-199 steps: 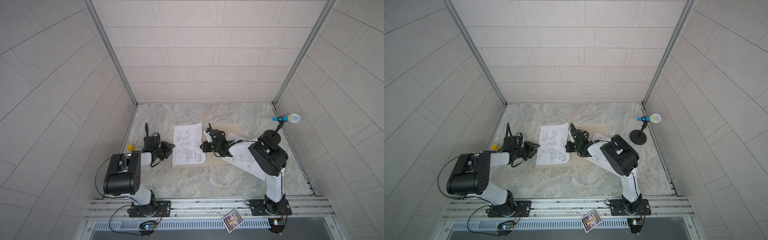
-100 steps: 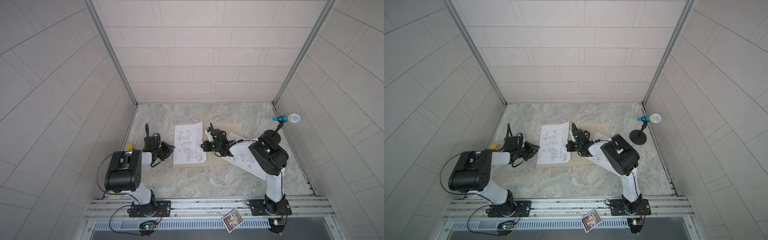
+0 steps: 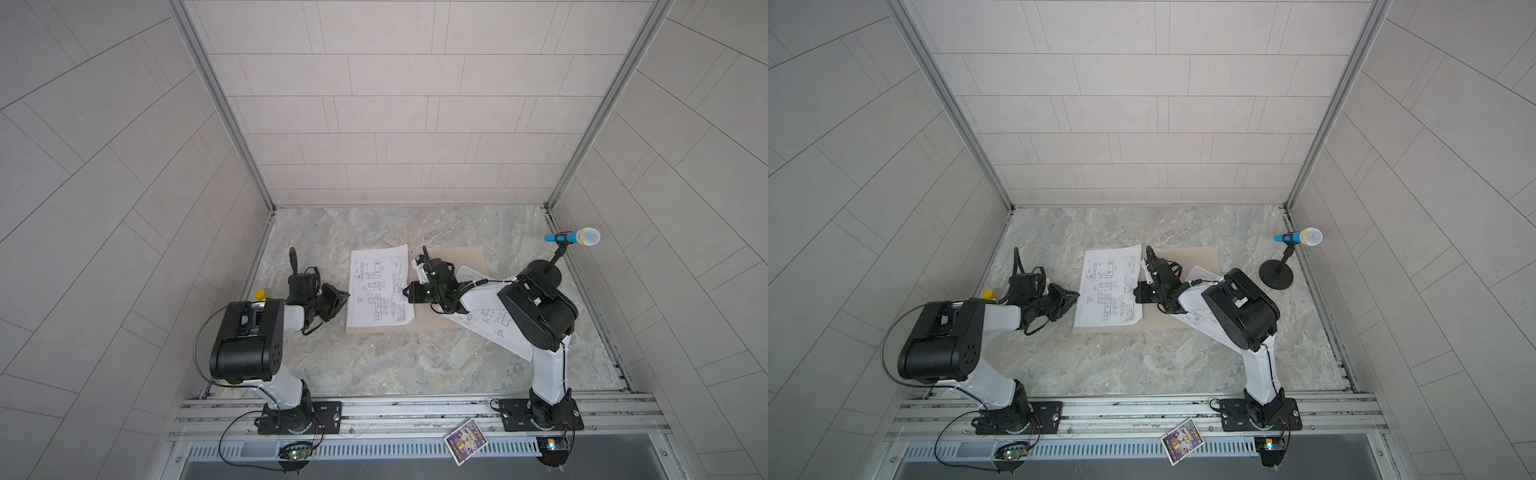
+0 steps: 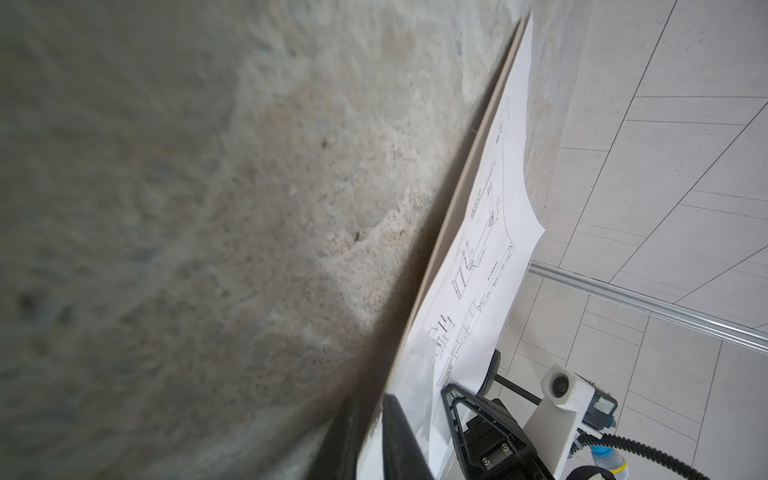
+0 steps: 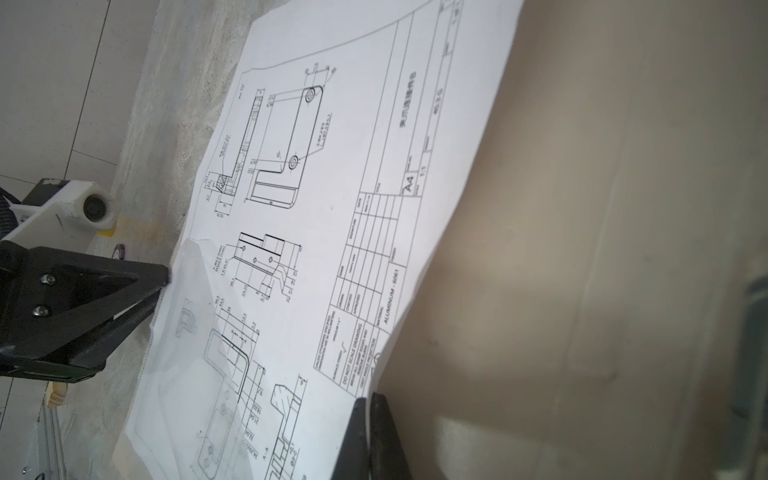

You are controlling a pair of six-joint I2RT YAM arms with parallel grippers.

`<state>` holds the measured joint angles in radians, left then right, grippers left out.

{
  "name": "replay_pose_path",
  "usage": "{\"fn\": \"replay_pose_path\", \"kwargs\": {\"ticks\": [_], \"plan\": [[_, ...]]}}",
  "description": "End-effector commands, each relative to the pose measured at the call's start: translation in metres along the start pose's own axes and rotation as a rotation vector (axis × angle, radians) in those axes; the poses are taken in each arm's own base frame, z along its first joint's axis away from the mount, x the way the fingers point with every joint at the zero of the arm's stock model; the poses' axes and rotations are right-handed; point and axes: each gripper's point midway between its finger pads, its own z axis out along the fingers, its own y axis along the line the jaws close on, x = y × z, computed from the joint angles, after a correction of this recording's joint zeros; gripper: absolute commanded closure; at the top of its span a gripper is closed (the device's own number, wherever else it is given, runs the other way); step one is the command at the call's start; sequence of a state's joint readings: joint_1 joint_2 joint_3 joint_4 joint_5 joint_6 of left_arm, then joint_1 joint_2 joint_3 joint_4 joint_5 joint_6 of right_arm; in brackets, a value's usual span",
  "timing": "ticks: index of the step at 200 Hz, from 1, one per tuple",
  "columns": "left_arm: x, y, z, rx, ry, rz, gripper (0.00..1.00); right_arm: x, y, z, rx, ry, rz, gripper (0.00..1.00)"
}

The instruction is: Put the files into the folder

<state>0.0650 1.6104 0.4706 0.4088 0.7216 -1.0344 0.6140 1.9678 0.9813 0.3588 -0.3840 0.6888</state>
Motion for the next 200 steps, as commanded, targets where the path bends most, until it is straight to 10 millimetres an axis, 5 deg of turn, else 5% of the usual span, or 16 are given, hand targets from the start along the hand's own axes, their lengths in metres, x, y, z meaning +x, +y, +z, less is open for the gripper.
{"fn": "replay_pose_path", "kwargs": {"ticks": [1,200], "plan": [[0.0041,-0.0013,0.0007,0.018,0.015,0.007,0.83,0.0009,0.0008,-0.0082,-0.003,0.008,0.0,1.0],[0.0051,0.0038,-0.0012,0.016,0.01,-0.003,0.89,-0.0044,-0.0071,-0.012,-0.005,-0.008,0.046,1.0]]}}
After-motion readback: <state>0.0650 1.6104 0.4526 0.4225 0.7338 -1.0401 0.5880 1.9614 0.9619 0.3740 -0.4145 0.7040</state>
